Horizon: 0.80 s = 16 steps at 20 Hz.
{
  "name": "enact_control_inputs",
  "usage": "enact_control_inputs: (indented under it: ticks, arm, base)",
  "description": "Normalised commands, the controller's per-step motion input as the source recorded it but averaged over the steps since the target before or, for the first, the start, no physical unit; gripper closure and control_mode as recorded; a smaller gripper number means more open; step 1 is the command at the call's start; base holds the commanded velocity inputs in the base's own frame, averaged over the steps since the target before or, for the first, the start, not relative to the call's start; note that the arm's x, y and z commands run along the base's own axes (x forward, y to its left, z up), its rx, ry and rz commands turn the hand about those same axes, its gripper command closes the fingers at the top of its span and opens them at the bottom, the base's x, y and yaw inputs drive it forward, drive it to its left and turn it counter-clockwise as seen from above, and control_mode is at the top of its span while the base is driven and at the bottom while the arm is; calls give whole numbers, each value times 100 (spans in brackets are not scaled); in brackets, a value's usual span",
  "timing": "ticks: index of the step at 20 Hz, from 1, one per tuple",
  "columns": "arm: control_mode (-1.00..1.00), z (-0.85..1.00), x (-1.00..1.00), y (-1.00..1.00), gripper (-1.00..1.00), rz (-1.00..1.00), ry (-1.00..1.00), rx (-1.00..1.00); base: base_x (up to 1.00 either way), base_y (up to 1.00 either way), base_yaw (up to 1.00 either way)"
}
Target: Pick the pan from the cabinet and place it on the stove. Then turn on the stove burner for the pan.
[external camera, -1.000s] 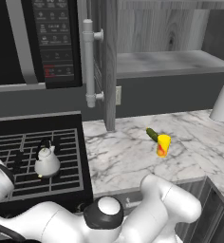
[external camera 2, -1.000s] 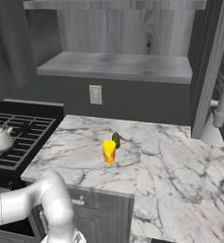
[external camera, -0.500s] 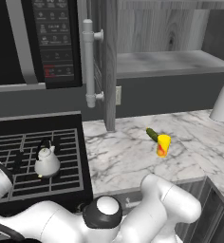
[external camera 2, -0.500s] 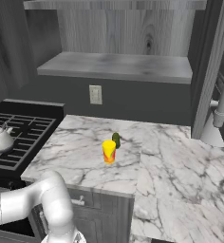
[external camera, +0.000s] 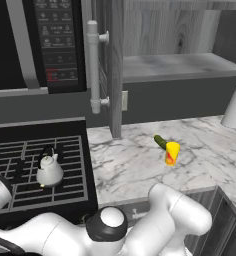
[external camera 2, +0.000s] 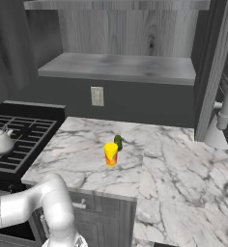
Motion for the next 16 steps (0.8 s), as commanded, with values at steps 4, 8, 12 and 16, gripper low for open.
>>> enact_control_inputs:
  ticks: [4,8,12,16]
  arm:
    - [-100,-52,0,-11,100,-6,6,-8]
    - [-100,-50,5,-20,100,-5,5,-8]
    - [-100,-60,3,-22,100,-5,6,-7]
    - [-100,-69,0,-19,100,-4,8,-6]
  base:
    - [0,0,0]
    - [0,0,0]
    - [0,0,0]
    - [0,0,0]
